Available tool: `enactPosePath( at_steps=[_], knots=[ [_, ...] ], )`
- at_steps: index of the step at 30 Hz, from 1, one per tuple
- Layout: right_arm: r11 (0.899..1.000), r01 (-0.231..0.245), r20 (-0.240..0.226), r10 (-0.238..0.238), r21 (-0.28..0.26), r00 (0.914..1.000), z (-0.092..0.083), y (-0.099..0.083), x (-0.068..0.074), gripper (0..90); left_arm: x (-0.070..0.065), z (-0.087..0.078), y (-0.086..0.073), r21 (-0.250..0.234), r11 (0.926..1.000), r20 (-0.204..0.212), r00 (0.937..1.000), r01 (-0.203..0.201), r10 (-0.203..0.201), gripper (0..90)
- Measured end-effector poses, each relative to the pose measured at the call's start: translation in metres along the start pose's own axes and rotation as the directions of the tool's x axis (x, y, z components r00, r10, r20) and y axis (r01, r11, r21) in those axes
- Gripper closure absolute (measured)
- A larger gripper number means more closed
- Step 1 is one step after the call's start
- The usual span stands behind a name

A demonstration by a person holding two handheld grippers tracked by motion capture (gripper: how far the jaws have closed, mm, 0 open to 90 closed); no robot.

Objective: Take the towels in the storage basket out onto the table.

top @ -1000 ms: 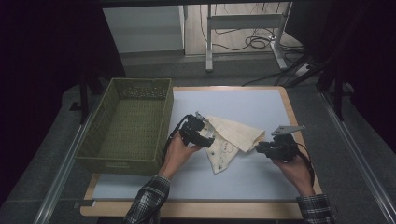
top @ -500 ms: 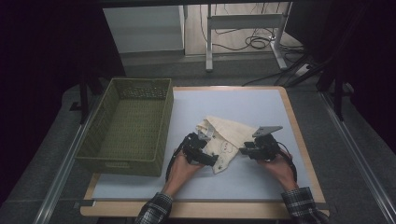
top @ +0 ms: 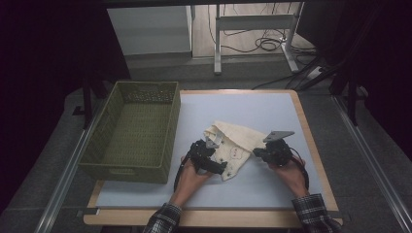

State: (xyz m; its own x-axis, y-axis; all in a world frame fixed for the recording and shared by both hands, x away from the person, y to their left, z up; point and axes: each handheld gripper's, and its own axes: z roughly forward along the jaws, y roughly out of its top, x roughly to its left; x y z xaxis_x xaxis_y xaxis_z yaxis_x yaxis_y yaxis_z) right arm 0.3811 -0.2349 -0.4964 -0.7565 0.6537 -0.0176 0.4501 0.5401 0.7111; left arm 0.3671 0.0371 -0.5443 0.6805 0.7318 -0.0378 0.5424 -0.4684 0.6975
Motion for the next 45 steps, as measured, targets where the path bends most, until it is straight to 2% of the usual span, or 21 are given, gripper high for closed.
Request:
enactPosePath(
  at_steps=[2,6,14,16,17,19,20,22,23,24,25,27,28,30,33,34,35,37,43,44,45],
  knots=[
    [1.000,-0.020,0.001,0.020,-0.016,0.9998,-0.010,0.009,-0.008,85.7,0.000,0.000,0.000,-0.002,1.0000,0.000,1.0000,0.002,-0.002,1.5],
    [0.999,-0.032,0.028,0.032,-0.019,0.9991,-0.019,0.021,-0.023,85.7,0.000,0.000,0.000,-0.001,1.0000,-0.002,1.0000,-0.005,0.005,1.6],
    [0.997,-0.069,0.098,0.072,-0.039,0.9926,-0.026,0.055,-0.060,85.8,0.000,0.000,0.000,0.000,1.0000,-0.003,1.0000,-0.005,0.005,1.8],
    [0.996,-0.077,0.139,0.082,-0.037,0.9869,-0.025,0.065,-0.073,85.1,0.000,0.000,0.000,-0.001,1.0000,-0.003,1.0000,-0.005,0.005,1.9],
    [0.996,-0.082,0.171,0.087,-0.038,0.9813,-0.025,0.069,-0.081,83.6,0.000,0.000,0.000,-0.001,1.0000,-0.002,1.0000,-0.001,0.001,1.9],
    [0.990,-0.131,0.209,0.137,-0.042,0.9682,-0.026,0.074,-0.096,74.1,0.000,0.000,0.000,-0.001,1.0000,-0.003,1.0000,-0.002,0.002,1.9],
    [0.987,-0.152,0.217,0.159,-0.049,0.9631,-0.028,0.075,-0.101,73.8,0.000,0.000,0.000,-0.001,1.0000,-0.003,1.0000,-0.002,0.002,1.9],
    [0.981,-0.179,0.189,0.190,-0.073,0.9634,-0.034,0.074,-0.105,73.4,0.000,0.000,0.000,-0.001,1.0000,-0.003,1.0000,-0.001,0.001,1.9],
    [0.979,-0.188,0.164,0.200,-0.083,0.9660,-0.037,0.072,-0.103,73.2,0.000,0.000,0.000,-0.001,1.0000,-0.002,1.0000,0.001,-0.001,2.0],
    [0.979,-0.188,0.164,0.200,-0.083,0.9660,-0.037,0.072,-0.103,73.2,0.000,0.000,0.000,-0.001,1.0000,-0.002,1.0000,0.001,-0.001,1.9],
    [0.981,-0.174,0.136,0.184,-0.081,0.9736,-0.041,0.066,-0.095,73.0,0.000,0.000,0.000,-0.001,1.0000,-0.004,1.0000,-0.004,0.004,2.0],
    [0.986,-0.152,0.116,0.159,-0.068,0.9805,-0.042,0.058,-0.085,73.0,0.000,0.000,0.000,-0.002,1.0000,-0.004,1.0000,-0.003,0.003,2.0],
    [0.986,-0.152,0.116,0.159,-0.068,0.9805,-0.042,0.058,-0.085,73.0,0.000,0.000,0.000,-0.002,1.0000,-0.004,1.0000,-0.003,0.003,2.0],
    [0.990,-0.137,0.065,0.140,-0.044,0.9880,-0.040,0.044,-0.071,73.0,0.000,0.000,0.000,-0.001,1.0000,-0.004,1.0000,-0.004,0.004,2.0],
    [0.993,-0.118,0.021,0.119,-0.018,0.9927,-0.034,0.030,-0.057,72.9,0.000,0.000,0.000,-0.003,1.0000,-0.004,1.0000,0.001,-0.001,2.0],
    [0.993,-0.118,0.021,0.119,-0.018,0.9927,-0.034,0.030,-0.057,72.9,0.000,0.000,0.000,-0.003,1.0000,-0.004,1.0000,0.001,-0.001,2.0],
    [0.994,-0.109,-0.008,0.109,-0.001,0.9940,-0.030,0.022,-0.047,71.8,0.000,0.000,0.000,-0.003,1.0000,-0.004,1.0000,-0.003,0.003,2.0],
    [0.994,-0.105,-0.040,0.105,0.008,0.9936,-0.024,0.014,-0.037,70.9,0.000,0.000,0.000,-0.001,1.0000,-0.004,1.0000,-0.005,0.005,2.0],
    [0.998,-0.056,-0.071,0.059,0.039,0.9957,0.000,-0.004,-0.016,61.2,0.000,0.000,0.000,-0.001,1.0000,-0.004,1.0000,-0.001,0.001,2.1],
    [0.998,-0.056,-0.071,0.059,0.039,0.9957,0.000,-0.004,-0.016,61.2,0.000,0.000,0.000,-0.001,1.0000,-0.004,1.0000,-0.001,0.001,2.1],
    [0.997,-0.027,-0.049,0.031,0.066,0.9983,0.009,-0.009,-0.012,63.0,0.000,0.000,0.000,-0.001,1.0000,-0.004,1.0000,-0.001,0.001,2.1]
  ],
)
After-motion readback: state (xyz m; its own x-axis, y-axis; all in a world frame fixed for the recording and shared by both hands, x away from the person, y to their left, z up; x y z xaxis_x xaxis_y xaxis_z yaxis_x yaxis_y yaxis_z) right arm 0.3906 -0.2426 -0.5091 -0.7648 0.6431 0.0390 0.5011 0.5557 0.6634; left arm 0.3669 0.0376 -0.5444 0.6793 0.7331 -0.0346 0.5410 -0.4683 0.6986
